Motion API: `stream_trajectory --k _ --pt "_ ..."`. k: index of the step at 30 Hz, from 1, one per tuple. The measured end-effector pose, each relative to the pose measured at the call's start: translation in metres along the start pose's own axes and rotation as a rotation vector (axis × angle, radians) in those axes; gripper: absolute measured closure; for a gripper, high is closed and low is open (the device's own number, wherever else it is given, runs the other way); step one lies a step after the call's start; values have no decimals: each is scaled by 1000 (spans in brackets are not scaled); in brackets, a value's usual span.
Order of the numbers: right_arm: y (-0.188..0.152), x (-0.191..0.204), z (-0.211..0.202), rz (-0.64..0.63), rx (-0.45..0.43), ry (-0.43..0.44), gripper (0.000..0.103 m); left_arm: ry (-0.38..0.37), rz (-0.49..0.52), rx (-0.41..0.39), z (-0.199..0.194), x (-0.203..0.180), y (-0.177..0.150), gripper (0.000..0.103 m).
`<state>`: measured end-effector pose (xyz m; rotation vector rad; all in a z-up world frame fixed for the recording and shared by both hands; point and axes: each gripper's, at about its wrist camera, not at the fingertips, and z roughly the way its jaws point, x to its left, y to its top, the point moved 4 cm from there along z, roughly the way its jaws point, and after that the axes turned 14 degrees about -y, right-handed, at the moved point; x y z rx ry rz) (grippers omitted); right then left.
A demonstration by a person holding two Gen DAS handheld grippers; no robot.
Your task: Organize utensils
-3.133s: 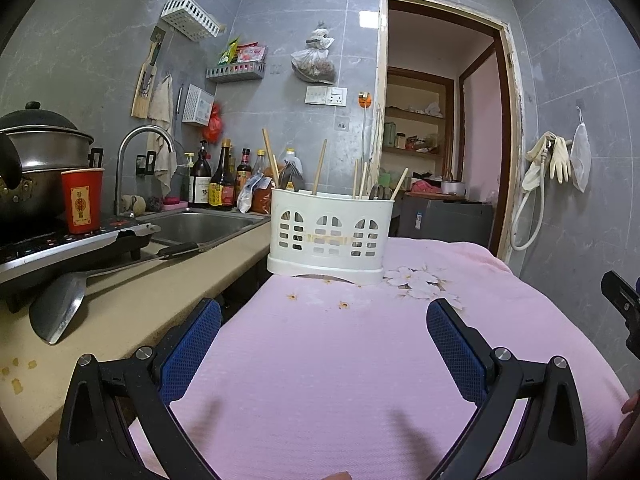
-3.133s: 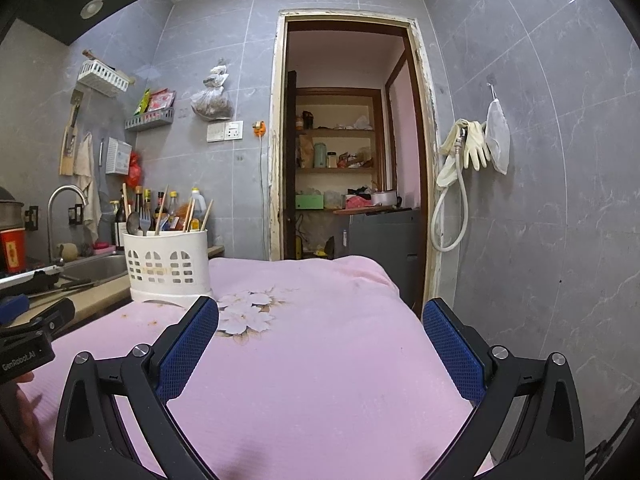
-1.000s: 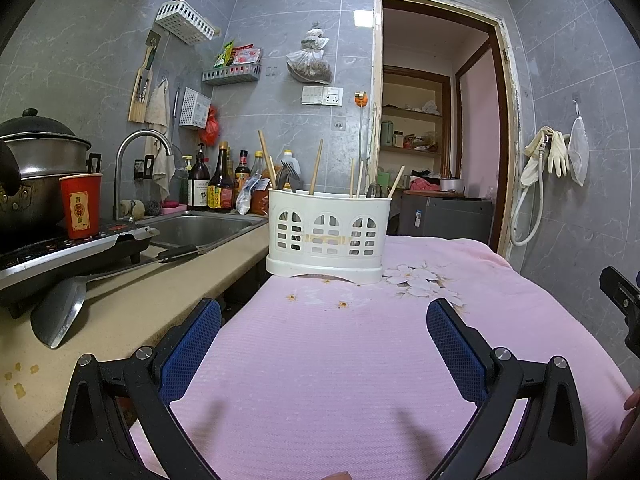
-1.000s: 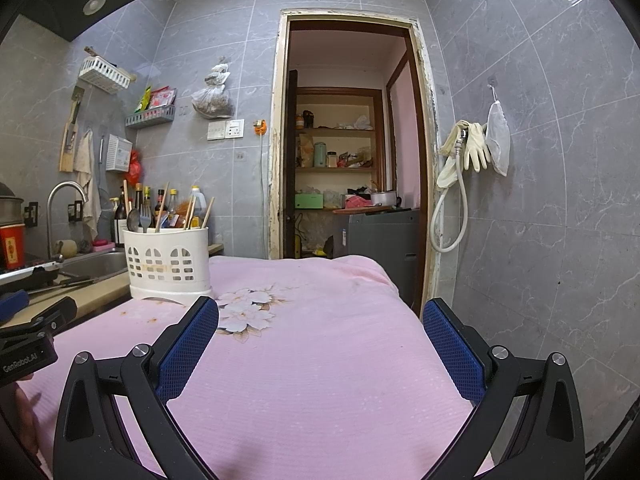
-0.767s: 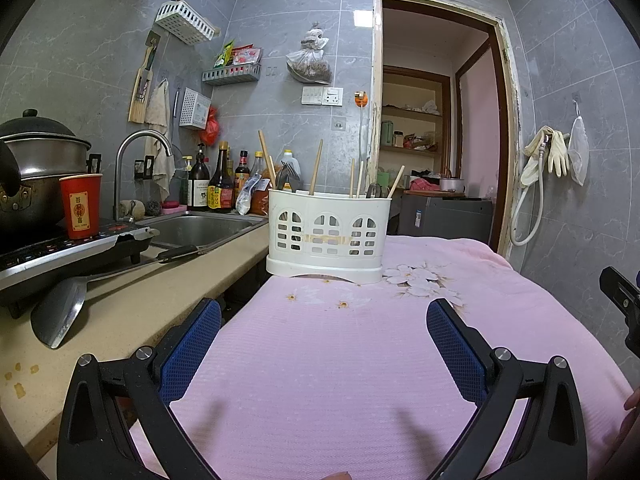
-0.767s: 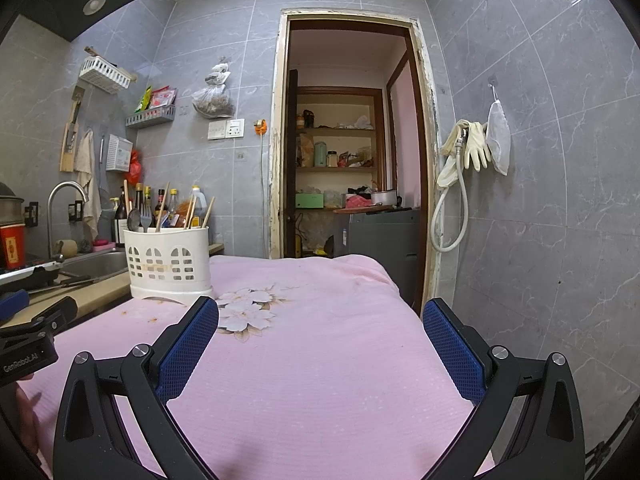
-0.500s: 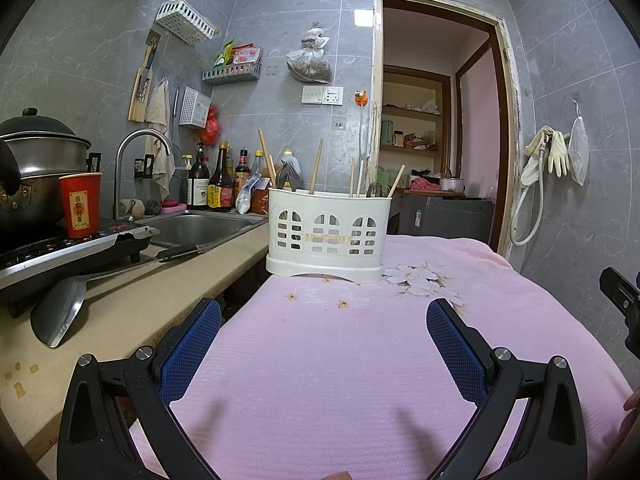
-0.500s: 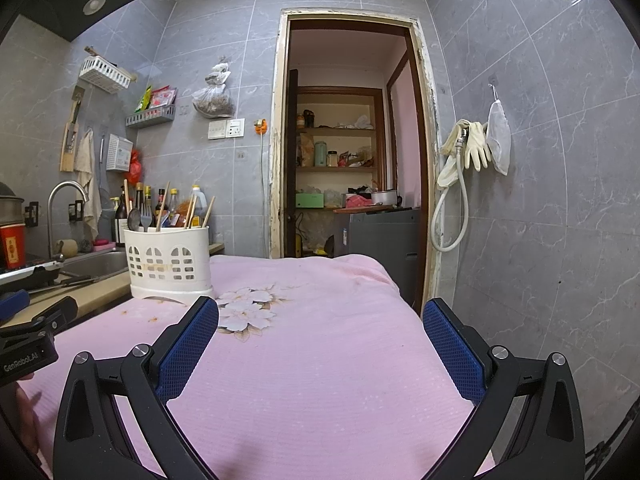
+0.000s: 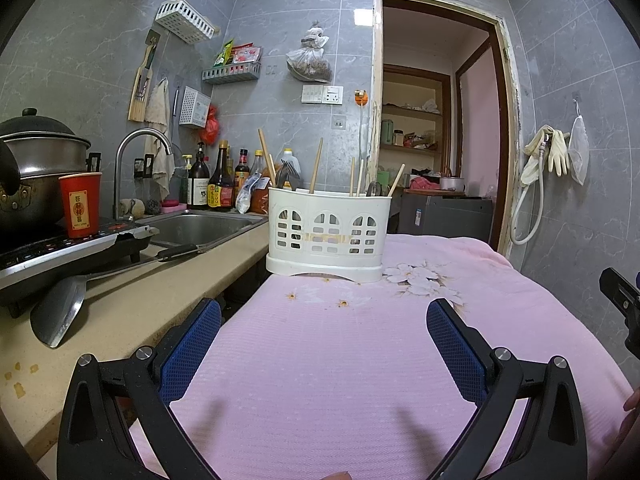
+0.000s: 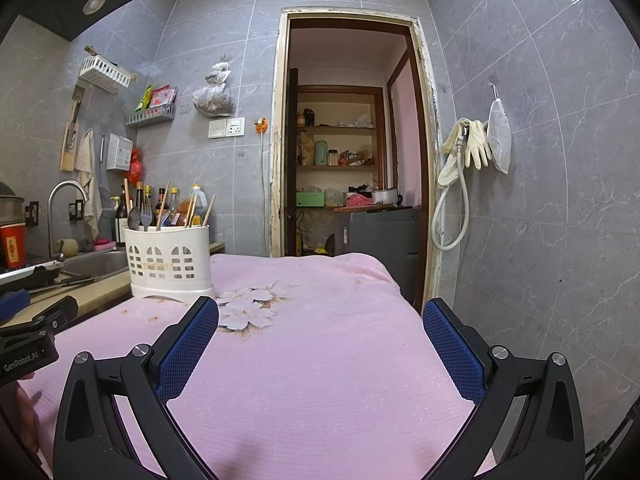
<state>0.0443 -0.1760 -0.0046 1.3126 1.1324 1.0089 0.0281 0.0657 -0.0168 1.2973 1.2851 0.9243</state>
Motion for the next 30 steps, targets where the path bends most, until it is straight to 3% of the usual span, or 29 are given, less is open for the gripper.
stream_trajectory --k 30 --pt "-4 5 -6 -6 5 7 0 -14 2 6 2 6 -3 2"
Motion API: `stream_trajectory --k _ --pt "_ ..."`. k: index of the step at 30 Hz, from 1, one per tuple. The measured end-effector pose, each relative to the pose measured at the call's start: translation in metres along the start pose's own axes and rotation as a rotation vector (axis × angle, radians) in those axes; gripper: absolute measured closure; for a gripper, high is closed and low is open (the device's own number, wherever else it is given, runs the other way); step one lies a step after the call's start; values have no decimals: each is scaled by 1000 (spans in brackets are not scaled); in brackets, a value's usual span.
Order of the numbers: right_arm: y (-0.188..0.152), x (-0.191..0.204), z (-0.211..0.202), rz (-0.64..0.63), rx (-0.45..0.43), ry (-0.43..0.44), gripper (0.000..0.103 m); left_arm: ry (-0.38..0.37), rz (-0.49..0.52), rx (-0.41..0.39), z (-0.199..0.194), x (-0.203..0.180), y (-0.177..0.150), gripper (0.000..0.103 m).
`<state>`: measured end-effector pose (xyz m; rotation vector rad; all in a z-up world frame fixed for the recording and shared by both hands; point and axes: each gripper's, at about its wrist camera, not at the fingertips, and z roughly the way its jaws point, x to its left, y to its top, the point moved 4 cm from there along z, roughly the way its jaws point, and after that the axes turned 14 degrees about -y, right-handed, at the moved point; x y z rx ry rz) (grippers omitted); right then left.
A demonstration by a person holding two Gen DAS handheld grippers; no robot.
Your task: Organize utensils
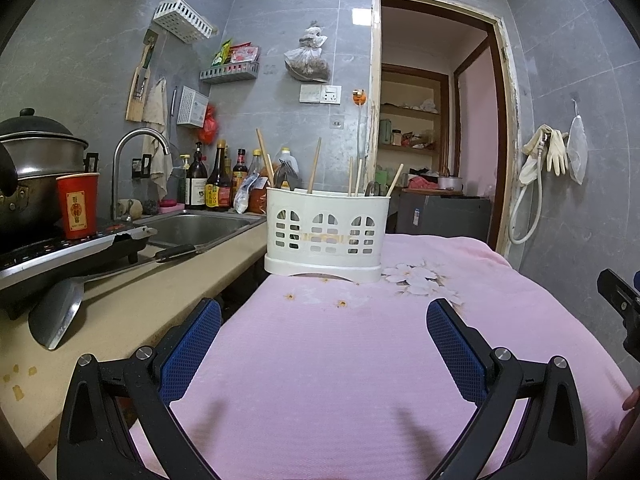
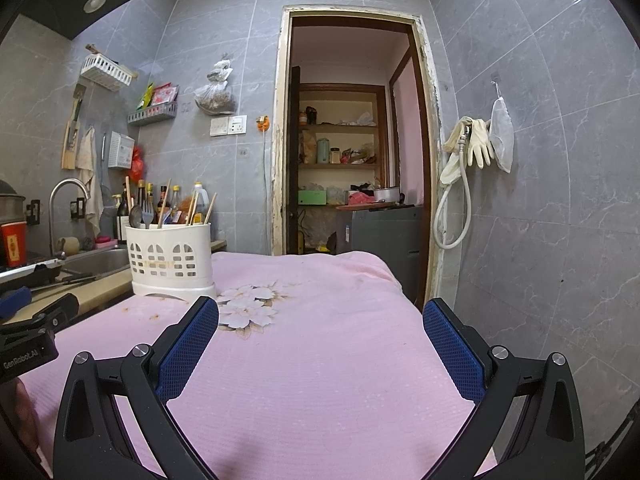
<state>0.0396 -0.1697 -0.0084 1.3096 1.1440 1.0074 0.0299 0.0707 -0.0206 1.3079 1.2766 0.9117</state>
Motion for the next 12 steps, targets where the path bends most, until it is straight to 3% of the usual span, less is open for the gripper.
stream_trajectory --k 12 --pt "-2 3 -1 -1 2 2 0 -3 12 16 3 -1 0 2"
